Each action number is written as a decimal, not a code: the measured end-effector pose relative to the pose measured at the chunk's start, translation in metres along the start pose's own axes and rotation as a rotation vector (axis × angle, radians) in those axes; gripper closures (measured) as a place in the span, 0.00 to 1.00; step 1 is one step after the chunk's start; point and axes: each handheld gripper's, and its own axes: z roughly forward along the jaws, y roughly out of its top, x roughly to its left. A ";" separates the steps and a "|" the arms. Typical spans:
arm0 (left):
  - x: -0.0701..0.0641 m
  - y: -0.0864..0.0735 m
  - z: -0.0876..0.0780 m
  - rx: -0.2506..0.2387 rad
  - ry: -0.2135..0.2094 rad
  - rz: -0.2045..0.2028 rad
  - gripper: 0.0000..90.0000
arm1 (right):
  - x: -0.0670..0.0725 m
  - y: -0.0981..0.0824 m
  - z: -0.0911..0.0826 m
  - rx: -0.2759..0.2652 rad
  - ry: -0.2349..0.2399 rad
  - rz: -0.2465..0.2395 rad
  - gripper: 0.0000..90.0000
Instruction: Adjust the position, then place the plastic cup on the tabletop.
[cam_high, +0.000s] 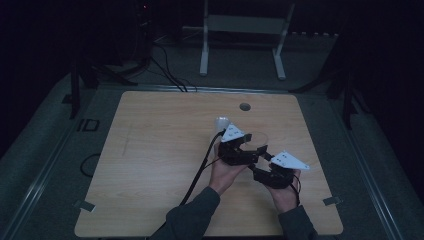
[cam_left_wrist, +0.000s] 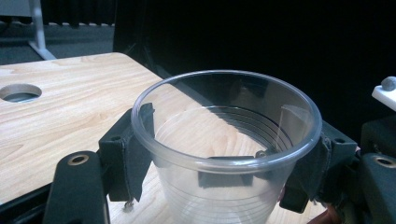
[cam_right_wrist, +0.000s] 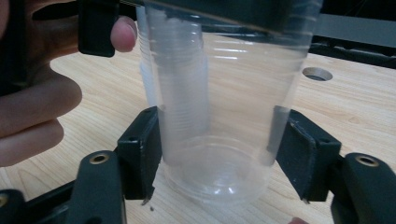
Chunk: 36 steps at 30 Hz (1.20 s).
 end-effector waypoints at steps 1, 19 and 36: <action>0.000 0.000 0.000 -0.001 0.003 0.003 0.31 | 0.000 0.000 0.000 0.000 -0.002 0.003 0.37; -0.004 0.001 -0.003 -0.015 0.055 0.068 0.32 | -0.004 -0.002 -0.006 -0.001 -0.010 0.010 0.34; -0.006 -0.001 -0.002 -0.019 0.076 0.089 0.33 | -0.007 -0.005 -0.012 -0.004 -0.018 0.023 0.33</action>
